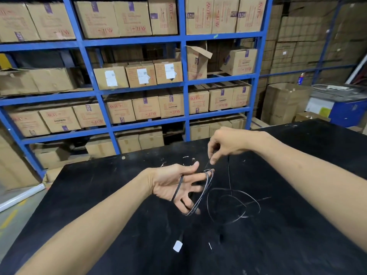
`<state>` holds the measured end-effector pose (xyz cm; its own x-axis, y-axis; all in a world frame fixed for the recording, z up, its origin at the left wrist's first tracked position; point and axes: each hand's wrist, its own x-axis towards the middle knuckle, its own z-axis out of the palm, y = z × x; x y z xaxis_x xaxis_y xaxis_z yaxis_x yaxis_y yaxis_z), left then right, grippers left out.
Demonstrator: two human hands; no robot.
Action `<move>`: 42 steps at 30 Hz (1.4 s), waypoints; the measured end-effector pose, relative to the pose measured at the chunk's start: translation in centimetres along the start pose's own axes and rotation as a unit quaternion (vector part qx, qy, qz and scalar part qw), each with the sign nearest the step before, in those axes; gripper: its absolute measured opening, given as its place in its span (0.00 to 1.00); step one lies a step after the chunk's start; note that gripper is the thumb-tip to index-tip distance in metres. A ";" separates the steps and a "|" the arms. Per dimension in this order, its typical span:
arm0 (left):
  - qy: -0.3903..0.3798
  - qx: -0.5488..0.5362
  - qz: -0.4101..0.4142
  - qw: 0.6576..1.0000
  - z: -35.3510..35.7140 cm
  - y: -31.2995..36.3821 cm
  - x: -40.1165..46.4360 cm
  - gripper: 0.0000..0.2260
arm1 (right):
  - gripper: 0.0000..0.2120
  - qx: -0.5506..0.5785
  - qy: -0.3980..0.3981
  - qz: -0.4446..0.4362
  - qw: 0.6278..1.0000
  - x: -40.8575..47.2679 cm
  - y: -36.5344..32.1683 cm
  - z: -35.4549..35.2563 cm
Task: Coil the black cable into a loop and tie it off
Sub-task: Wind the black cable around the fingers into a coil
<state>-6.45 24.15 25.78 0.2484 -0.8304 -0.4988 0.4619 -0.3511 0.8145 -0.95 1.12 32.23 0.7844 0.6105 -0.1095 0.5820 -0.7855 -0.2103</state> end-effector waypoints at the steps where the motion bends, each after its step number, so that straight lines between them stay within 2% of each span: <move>1: 0.040 0.001 0.000 0.999 -0.3 0.0 0.2 0.27 | 0.05 -0.014 0.003 -0.009 1.000 0.2 -0.3 -0.4; 3: 0.116 -0.027 0.030 0.992 -1.1 0.0 0.2 0.28 | 0.06 -0.027 0.022 -0.011 0.999 0.0 -0.9 -0.4; 5: 0.160 -0.073 0.082 0.981 -1.9 0.2 -0.1 0.27 | 0.08 0.017 0.052 0.000 0.998 -0.4 -1.1 0.4; 7: 0.183 -0.115 0.138 0.967 -2.6 0.5 -0.3 0.24 | 0.09 0.131 0.098 0.008 0.986 -0.8 -1.2 1.9; 10: 0.217 -0.140 0.203 0.944 -3.3 1.1 -0.7 0.27 | 0.11 0.354 0.184 0.019 0.917 -1.1 -2.1 4.9; 13: 0.224 -0.187 0.294 0.910 -4.0 2.0 -1.3 0.27 | 0.13 0.455 0.223 0.003 0.862 -1.7 -2.9 7.9; 17: 0.203 -0.263 0.403 0.853 -4.8 3.6 -2.9 0.25 | 0.13 0.513 0.202 -0.001 0.834 -2.0 -3.1 12.7; 19: 0.165 -0.267 0.424 0.850 -4.3 4.5 -3.5 0.24 | 0.13 0.530 0.179 0.013 0.829 -1.9 -3.0 14.6; 21: 0.122 -0.258 0.426 0.859 -3.3 4.9 -3.8 0.23 | 0.18 0.524 0.154 0.042 0.837 -1.7 -2.8 15.6; 24: 0.051 -0.217 0.388 0.895 -1.7 4.8 -3.9 0.23 | 0.33 0.494 0.139 0.101 0.852 -1.2 -2.1 15.4; 26: 0.009 -0.165 0.324 0.932 -0.8 4.5 -3.8 0.23 | 0.35 0.428 0.168 0.149 0.876 -0.8 -1.2 14.2; 29: -0.021 -0.066 0.168 0.983 0.2 3.9 -3.4 0.23 | 0.24 0.303 0.207 0.165 0.916 -0.2 0.5 11.0; 31: -0.005 -0.015 0.049 0.999 0.5 3.4 -2.8 0.24 | 0.12 0.265 0.172 0.126 0.940 -0.3 1.0 8.3; 33: 0.029 0.023 -0.046 0.998 0.4 2.9 -2.1 0.23 | 0.06 0.196 0.118 0.073 0.971 -0.6 0.9 5.6; 37: 0.137 0.057 -0.138 0.979 -0.6 1.9 -1.5 0.23 | 0.08 0.012 0.065 0.059 0.996 -0.3 0.2 2.0; 39: 0.205 0.058 -0.137 0.967 -1.5 1.4 -1.3 0.26 | 0.08 -0.002 0.063 0.062 0.996 -0.5 -0.1 1.1; 42: 0.284 0.043 -0.065 0.956 -2.4 1.5 -1.1 0.30 | 0.08 0.076 0.084 0.046 0.993 -1.0 -1.5 1.9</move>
<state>-3.98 25.55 26.79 0.6266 -0.4171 -0.6584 0.4544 -0.4908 0.7434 -3.01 1.86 30.85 0.8645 0.5019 0.0262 0.4778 -0.8047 -0.3523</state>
